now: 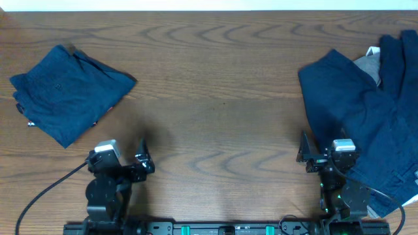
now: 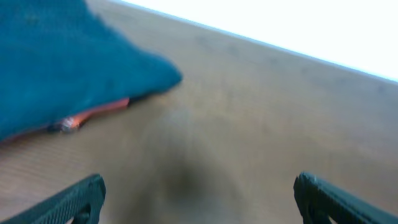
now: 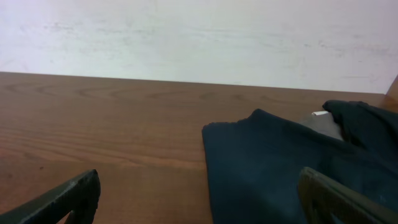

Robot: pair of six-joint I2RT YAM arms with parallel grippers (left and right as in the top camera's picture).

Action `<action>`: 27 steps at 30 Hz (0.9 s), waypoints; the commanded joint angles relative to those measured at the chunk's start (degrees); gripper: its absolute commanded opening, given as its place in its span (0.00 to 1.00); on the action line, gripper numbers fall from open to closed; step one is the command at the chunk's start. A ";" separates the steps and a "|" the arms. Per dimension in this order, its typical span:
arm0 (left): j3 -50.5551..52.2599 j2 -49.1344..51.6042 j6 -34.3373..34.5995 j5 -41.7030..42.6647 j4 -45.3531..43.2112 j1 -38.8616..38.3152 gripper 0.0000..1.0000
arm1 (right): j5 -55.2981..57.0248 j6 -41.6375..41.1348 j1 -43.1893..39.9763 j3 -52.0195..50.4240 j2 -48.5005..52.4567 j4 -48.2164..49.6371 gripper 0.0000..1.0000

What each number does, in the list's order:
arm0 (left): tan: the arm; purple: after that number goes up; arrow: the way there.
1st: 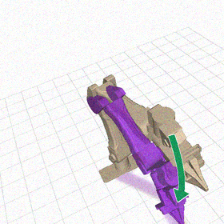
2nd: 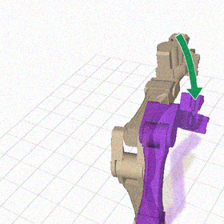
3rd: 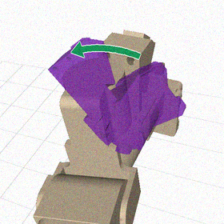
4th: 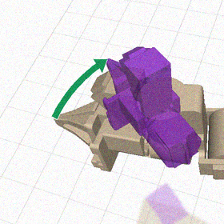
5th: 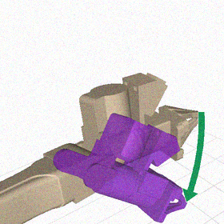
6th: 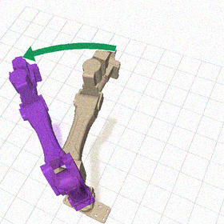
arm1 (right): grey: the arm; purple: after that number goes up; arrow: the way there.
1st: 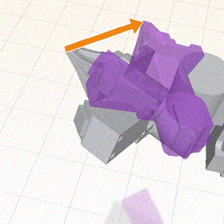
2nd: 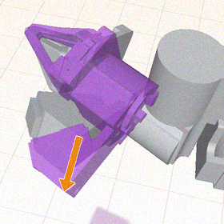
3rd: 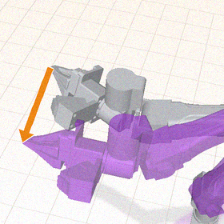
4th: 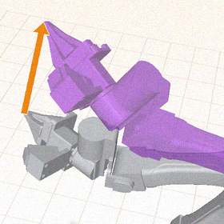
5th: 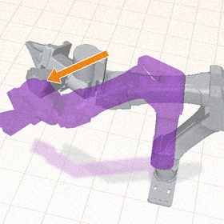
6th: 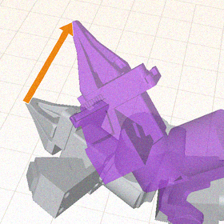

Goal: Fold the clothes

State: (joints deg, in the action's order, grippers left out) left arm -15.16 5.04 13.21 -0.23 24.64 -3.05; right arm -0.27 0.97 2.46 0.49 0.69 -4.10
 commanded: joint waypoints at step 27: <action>14.93 -4.81 -8.26 -0.26 -20.46 0.09 0.98 | -0.37 1.03 0.61 -0.17 -0.37 -0.17 0.99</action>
State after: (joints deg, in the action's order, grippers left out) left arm -1.21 0.58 5.89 0.03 1.69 -3.05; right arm -0.30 1.13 2.44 0.49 0.69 -4.10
